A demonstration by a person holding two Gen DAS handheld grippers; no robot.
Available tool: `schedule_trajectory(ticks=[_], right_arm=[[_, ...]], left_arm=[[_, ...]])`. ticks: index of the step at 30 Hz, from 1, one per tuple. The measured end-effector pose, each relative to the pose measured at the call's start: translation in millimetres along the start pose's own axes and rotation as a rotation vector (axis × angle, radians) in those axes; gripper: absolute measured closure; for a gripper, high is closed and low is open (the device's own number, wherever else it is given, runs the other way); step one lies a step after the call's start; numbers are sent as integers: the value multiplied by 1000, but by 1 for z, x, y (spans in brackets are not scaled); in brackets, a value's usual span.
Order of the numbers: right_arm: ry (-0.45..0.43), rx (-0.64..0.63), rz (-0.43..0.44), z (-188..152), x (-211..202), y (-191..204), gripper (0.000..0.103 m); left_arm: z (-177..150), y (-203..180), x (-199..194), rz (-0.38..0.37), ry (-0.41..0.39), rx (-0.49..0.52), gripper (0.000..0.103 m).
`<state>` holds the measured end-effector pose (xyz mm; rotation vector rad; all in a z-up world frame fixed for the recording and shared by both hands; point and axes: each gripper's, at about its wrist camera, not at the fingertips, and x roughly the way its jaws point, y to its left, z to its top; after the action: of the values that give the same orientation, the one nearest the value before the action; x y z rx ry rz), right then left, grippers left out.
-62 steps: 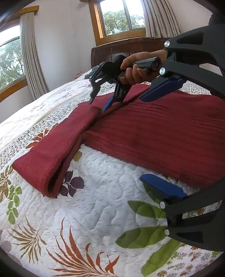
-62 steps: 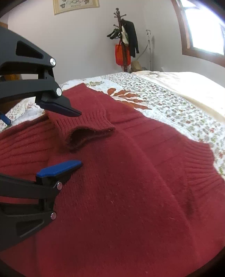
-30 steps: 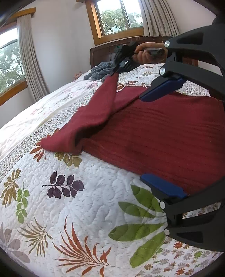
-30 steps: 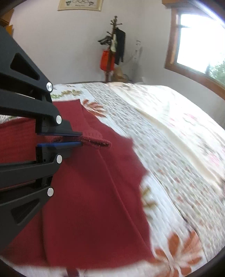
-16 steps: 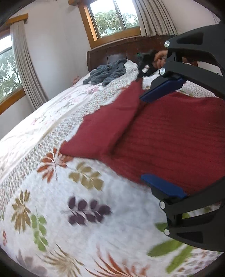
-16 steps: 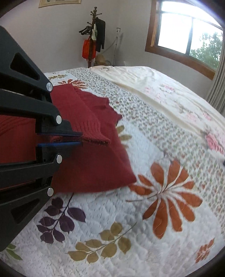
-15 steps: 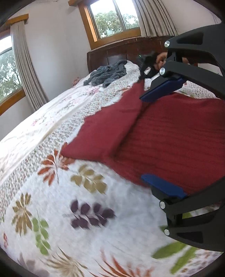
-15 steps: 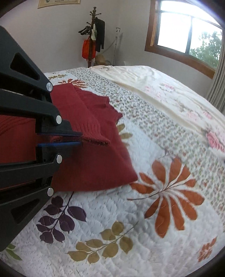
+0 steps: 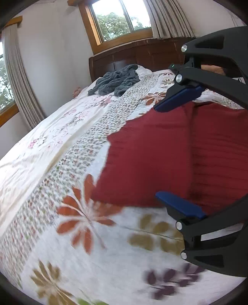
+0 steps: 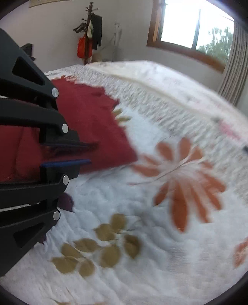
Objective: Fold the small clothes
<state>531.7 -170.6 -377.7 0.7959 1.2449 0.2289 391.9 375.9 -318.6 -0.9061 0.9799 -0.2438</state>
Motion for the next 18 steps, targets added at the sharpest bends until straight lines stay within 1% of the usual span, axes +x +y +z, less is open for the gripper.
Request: schedule_trajectory(ticks=[1,3,4,6,7,9,10,12,13,14,15,16,17,18], right_arm=[[3,-17,29,0,-2,4,90],[43,-68,65,-1,8,15,90],[63,-79,72,-2,15,17,90],[106,-80,82,-3,33,17,90],[121,-76,62,-3,43,13,90],[124,-68,25,-1,54,2,103],[121,-59,22,1,56,-2,103],[104,-44,41,1,48,-8,103],[93,-54,51,-1,41,-7,100],[90,-66,73,-5,34,-4,97],[102,-79,111,-12,28,0,97],[115,-93,126,-16,26,2,97],[135,-118,125,-24,26,5,97],[152,-130,117,-29,30,7,97]], left_arm=[[11,-1,10,2,13,8,19],[29,-1,32,14,43,20,19],[35,0,42,24,57,22,20],[46,10,68,75,81,10,20],[50,16,77,94,96,-4,21],[53,33,98,147,135,-33,26],[54,37,103,155,142,-38,27],[56,36,100,156,144,-36,29],[55,32,95,149,143,-28,29],[52,24,86,107,144,1,29],[45,15,76,47,150,34,29],[38,9,70,10,158,54,29],[25,5,63,-27,180,77,29],[15,5,61,-37,203,84,30]])
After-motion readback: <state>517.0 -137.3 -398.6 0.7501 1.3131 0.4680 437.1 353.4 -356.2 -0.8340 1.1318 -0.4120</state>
